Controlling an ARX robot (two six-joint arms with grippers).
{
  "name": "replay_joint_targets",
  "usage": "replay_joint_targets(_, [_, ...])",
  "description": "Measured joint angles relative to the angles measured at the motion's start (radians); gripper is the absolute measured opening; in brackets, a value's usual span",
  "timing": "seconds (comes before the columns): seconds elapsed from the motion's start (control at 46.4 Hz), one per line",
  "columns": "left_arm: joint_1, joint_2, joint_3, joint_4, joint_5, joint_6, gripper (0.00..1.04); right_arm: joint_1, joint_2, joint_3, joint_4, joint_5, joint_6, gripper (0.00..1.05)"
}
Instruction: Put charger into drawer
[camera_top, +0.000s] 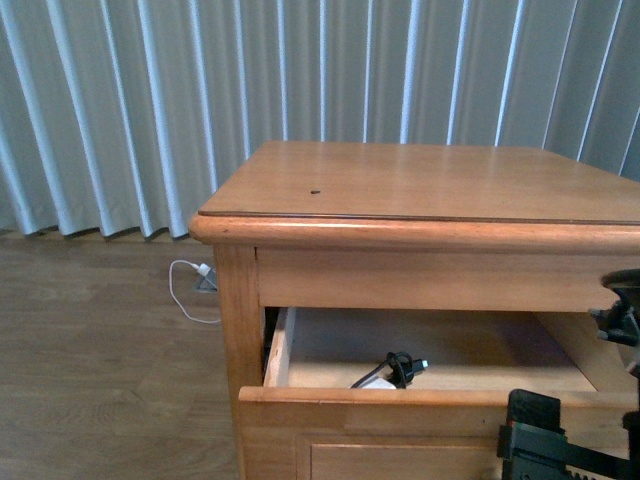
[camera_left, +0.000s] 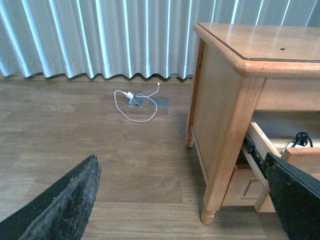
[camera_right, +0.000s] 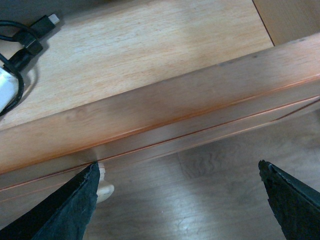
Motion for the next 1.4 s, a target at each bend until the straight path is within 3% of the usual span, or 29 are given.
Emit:
replay_joint_targets(0.323, [0.000, 0.000, 0.000, 0.000, 0.000, 0.000, 0.99, 0.022, 0.155, 0.067, 0.191, -0.051, -0.203, 0.96])
replay_joint_targets(0.776, [0.000, 0.000, 0.000, 0.000, 0.000, 0.000, 0.99, -0.024, 0.328, 0.196, 0.429, -0.061, -0.170, 0.96])
replay_joint_targets(0.905, [0.000, 0.000, 0.000, 0.000, 0.000, 0.000, 0.99, -0.027, 0.370, 0.224, 0.520, -0.172, -0.177, 0.96])
replay_joint_targets(0.991, [0.000, 0.000, 0.000, 0.000, 0.000, 0.000, 0.99, -0.023, 0.382, 0.226, 0.559, -0.182, -0.183, 0.96])
replay_joint_targets(1.401, [0.000, 0.000, 0.000, 0.000, 0.000, 0.000, 0.99, -0.026, 0.393, 0.225, 0.602, -0.220, -0.204, 0.96])
